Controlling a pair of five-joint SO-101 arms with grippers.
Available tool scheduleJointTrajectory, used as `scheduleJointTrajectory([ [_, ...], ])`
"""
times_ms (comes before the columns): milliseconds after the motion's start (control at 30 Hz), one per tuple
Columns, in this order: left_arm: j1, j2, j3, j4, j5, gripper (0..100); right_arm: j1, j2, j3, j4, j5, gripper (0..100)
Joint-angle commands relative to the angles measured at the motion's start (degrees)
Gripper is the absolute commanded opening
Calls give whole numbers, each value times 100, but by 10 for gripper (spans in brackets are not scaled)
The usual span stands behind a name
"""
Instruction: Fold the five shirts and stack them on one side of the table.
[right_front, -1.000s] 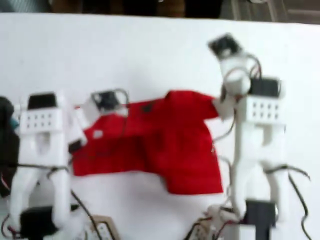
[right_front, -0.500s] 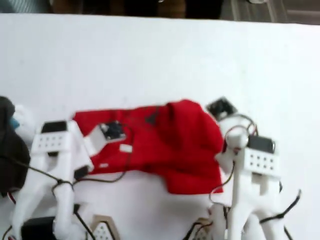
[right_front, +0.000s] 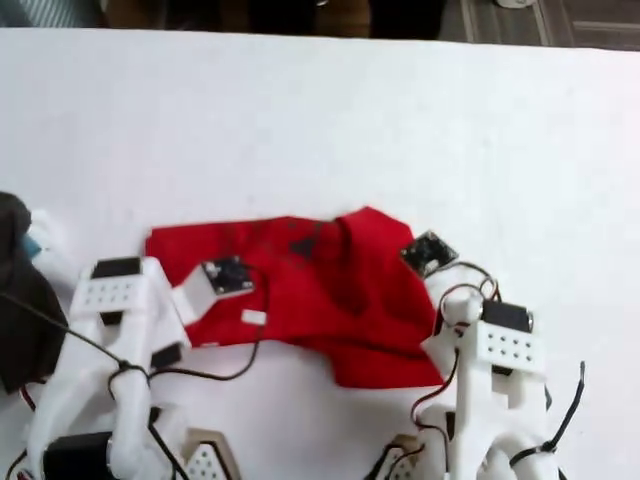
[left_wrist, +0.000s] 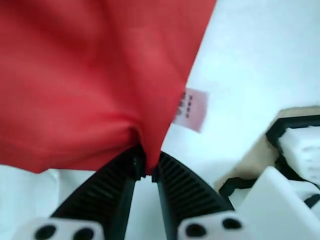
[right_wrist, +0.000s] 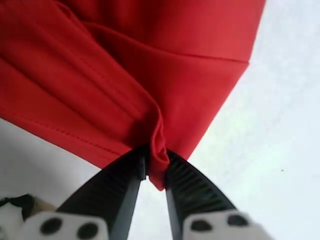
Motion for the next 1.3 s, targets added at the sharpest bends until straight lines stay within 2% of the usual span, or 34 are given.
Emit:
scheduleJointTrajectory([
  [0, 9, -123, -13, -211, -44, 24, 66, -207, 0, -57, 62, 21],
  [100, 9, -123, -22, -202, -44, 24, 66, -207, -53, -48, 62, 26],
  [200, -132, -158, -101, -185, -44, 37, 75, -207, -246, 127, 18, 108],
  [333, -484, -158, -681, 220, -44, 160, 57, -215, -888, 673, 53, 235],
  [400, -651, -158, -1191, 598, -141, 212, 57, -215, -1371, 989, 53, 242],
  [500, -976, -158, -2281, 1213, -466, 208, 66, -215, -2215, 1358, -9, 226],
  [533, -1108, -158, -2730, 1319, -484, 200, 75, -215, -2497, 1376, -167, 220],
  [600, -1310, -114, -3521, 1275, -396, 166, 75, -154, -2971, 1165, -941, 199],
  [667, -1301, -62, -3934, 993, 88, 65, -31, -145, -3209, 743, -1820, 128],
  [700, -1187, 35, -4004, 782, 457, 7, -215, -145, -3244, 444, -2180, 62],
  [733, -1029, 167, -4031, 607, 791, 28, -426, -136, -3244, 154, -2479, 2],
  [800, -659, 589, -4066, 334, 1398, 20, -954, 4, -3209, -295, -2752, 34],
  [967, 387, 2031, -4084, -334, 2725, 24, -2070, 1385, -3226, -1332, -3051, 20],
  [1100, 862, 3095, -4084, -712, 3138, 24, -2176, 2853, -3631, -1666, -3253, 20],
  [1267, 835, 4079, -4171, -1327, 3147, 24, -2088, 4549, -4413, -1657, -3262, 20],
])
